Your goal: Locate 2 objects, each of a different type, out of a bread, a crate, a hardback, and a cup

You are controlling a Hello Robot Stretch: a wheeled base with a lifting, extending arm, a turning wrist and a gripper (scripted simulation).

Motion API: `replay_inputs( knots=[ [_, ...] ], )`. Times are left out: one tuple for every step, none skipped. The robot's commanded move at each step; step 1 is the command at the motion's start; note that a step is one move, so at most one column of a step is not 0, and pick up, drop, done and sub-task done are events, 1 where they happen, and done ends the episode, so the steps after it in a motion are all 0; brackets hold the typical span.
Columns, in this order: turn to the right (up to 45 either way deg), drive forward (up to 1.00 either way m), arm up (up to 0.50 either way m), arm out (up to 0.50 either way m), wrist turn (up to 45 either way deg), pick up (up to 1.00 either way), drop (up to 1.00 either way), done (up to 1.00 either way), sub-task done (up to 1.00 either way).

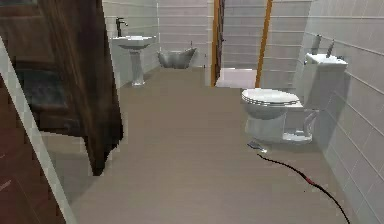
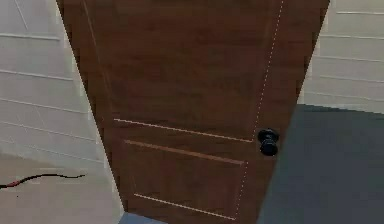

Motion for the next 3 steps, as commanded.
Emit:
replay_inputs(
  knots=[
    [0.0,1.00,0.00,0.00,0.0,0.00,0.00,0.00,0.00],
    [0.0,1.00,0.00,0.00,0.0,0.00,0.00,0.00,0.00],
    [0.0,0.30,0.00,0.00,0.0,0.00,0.00,0.00,0.00]
  ],
)
